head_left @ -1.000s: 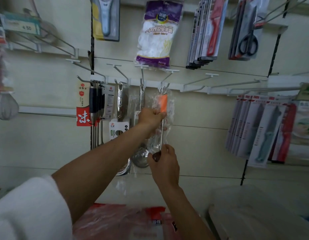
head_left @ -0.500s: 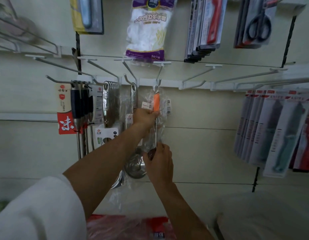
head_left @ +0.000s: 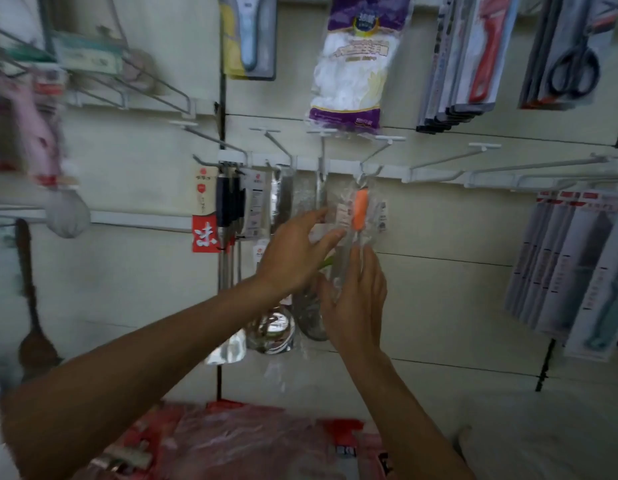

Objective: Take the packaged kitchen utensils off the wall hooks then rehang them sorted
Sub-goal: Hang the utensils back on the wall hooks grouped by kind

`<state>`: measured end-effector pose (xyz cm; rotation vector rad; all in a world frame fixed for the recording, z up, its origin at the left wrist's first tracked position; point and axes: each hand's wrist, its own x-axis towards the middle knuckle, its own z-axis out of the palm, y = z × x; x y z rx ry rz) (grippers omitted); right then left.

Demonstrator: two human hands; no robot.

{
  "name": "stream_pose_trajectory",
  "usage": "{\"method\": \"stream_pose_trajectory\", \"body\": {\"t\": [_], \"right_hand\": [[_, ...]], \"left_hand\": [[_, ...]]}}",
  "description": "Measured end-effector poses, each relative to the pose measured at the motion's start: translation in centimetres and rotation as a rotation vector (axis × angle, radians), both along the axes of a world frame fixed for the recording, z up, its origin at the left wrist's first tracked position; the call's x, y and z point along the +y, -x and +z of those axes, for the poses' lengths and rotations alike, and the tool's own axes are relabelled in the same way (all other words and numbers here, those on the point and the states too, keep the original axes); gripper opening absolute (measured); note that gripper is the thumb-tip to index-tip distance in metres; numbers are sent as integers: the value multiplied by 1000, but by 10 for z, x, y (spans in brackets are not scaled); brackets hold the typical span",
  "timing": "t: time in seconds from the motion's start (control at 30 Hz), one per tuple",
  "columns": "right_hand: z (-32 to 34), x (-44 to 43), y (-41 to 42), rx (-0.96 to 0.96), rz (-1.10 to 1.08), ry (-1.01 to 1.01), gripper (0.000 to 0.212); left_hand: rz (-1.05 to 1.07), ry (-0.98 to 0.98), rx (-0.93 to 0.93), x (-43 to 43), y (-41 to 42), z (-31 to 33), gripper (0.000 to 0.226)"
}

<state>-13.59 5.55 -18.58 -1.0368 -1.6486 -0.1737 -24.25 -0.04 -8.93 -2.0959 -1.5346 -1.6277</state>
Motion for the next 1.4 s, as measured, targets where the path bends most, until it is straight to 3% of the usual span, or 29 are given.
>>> {"method": "stream_pose_trajectory", "body": {"t": [0.07,0.17,0.43,0.77,1.1,1.4], "right_hand": [[10,-22,15,-28,28,-46,74],[23,-59,51,-86,105,-68,76],[39,-174,203,-158,343,-178,71],[1,-361,429,-239,671,-209,70],[-37,-536,593,-323,924,-246,73],[-161,-670,703,-548,1145,-143,74]], "left_hand": [[114,-37,194,-32,39,-8,60],[299,-10,335,-81,100,-17,75],[658,58,405,-241,259,-29,84],[1036,144,400,-476,433,-59,84],[1322,234,350,-674,550,-113,83],[1476,396,120,-807,622,-231,80]]}}
